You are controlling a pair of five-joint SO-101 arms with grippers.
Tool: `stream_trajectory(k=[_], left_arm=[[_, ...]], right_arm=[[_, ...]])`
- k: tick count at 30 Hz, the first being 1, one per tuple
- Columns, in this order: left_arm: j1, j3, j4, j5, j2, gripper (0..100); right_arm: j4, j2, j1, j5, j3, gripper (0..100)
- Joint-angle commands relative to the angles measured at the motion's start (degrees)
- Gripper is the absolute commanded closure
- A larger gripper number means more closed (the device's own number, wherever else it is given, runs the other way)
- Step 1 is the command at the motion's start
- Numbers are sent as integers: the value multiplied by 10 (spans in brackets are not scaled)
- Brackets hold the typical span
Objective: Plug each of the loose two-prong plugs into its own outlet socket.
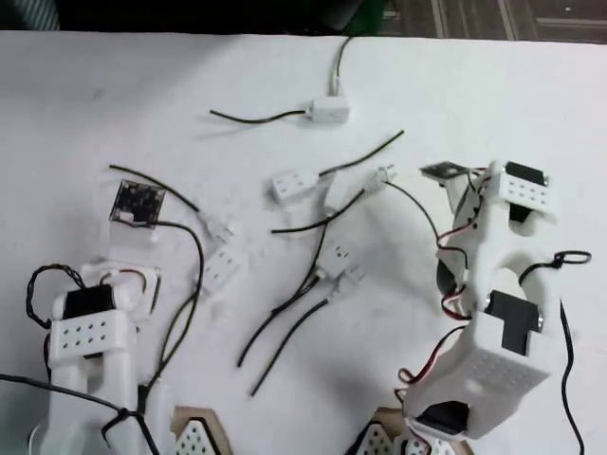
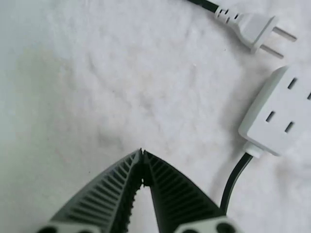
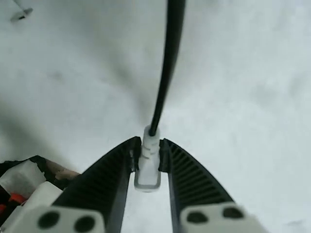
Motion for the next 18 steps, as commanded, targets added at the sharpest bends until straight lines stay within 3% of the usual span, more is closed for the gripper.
stream_trajectory(k=[1,11,18], left_arm=[[-1,-3,-4,-5,-14,974],[0,3,-8,-5,-14,973],[0,3,-8,-5,-14,973]], right_arm=[[7,26,7,4,-16,981],[8,139,-20,2,-62,981],[16,140,-65,1,-62,981]])
